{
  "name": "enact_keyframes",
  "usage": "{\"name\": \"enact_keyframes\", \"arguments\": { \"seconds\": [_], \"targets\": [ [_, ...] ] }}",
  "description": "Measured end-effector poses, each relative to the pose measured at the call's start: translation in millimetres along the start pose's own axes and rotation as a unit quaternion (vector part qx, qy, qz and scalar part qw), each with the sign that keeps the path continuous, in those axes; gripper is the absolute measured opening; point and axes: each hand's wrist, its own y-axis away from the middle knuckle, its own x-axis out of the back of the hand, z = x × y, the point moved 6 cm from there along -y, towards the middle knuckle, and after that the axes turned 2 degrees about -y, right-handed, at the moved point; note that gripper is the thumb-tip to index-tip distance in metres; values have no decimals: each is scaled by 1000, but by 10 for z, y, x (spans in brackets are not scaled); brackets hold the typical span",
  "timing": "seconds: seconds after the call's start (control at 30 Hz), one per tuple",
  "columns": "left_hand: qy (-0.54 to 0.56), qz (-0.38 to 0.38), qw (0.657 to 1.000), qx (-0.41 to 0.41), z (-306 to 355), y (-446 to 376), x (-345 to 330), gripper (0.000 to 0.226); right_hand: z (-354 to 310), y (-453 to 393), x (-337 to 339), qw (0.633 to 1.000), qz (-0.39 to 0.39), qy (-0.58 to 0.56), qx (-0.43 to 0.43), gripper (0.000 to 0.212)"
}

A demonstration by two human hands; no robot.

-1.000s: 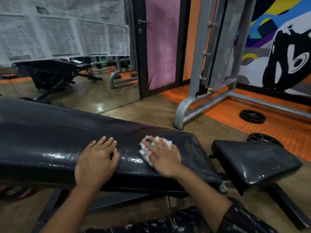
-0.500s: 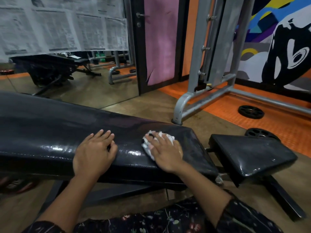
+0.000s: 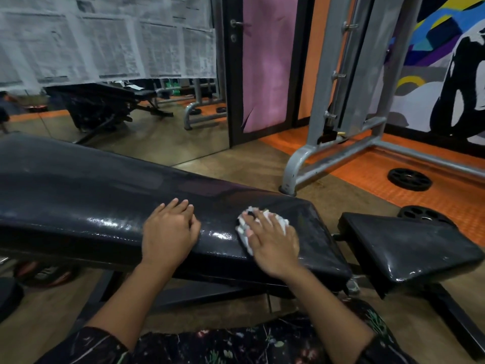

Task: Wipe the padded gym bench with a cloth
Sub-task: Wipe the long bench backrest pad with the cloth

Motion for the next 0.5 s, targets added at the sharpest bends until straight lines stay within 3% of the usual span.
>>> {"name": "enact_keyframes", "arguments": {
  "seconds": [0.13, 0.3, 0.37, 0.5],
  "targets": [
    [37, 27, 999, -1, -50, 60, 15, 43, 234, 432, -2, 998, 23, -23, 59, 57],
    [44, 38, 998, 14, -42, 56, 7, 47, 1023, 6, 64, 993, 28, -46, -106, 56],
    [47, 41, 998, 25, -38, 51, 5, 48, 867, -174, 54, 991, 25, -38, -127, 50],
    [46, 40, 998, 28, -57, 53, -1, 49, 94, 92, 20, 999, 39, -19, -10, 59]
  ]
}}
